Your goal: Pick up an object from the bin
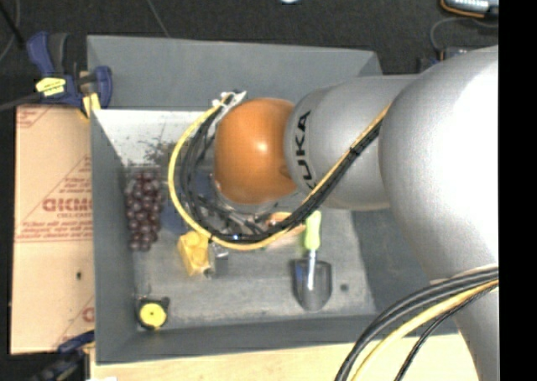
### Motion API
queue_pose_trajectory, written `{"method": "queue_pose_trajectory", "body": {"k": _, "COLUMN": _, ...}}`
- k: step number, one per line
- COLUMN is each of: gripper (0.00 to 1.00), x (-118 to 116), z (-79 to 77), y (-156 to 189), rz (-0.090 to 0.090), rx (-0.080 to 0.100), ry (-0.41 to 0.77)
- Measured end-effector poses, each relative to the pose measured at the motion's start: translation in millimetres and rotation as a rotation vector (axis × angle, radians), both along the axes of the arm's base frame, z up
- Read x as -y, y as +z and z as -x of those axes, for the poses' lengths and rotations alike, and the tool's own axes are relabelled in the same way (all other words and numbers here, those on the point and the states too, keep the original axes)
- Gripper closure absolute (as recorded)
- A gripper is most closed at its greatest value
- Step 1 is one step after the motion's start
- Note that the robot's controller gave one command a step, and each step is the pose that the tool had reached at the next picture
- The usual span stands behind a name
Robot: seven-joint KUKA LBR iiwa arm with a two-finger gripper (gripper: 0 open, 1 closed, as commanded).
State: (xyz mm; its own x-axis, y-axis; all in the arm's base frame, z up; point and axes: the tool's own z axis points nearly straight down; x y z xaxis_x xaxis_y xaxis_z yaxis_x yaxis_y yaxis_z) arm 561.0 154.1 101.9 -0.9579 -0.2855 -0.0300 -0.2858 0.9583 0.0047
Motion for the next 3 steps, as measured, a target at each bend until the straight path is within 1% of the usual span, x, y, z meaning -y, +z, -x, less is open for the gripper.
{"method": "queue_pose_trajectory", "body": {"k": 1, "gripper": 0.00, "x": 0, "z": 0.5, "y": 18, "rz": 0.003, "rx": 0.002, "ry": 0.046}}
{"method": "queue_pose_trajectory", "body": {"k": 2, "gripper": 0.00, "x": 11, "z": -2.6, "y": 1, "rz": 0.003, "rx": 0.007, "ry": 0.104}}
{"method": "queue_pose_trajectory", "body": {"k": 3, "gripper": 1.00, "x": 23, "z": -2.9, "y": -19, "rz": 0.001, "rx": 0.004, "ry": 0.048}}
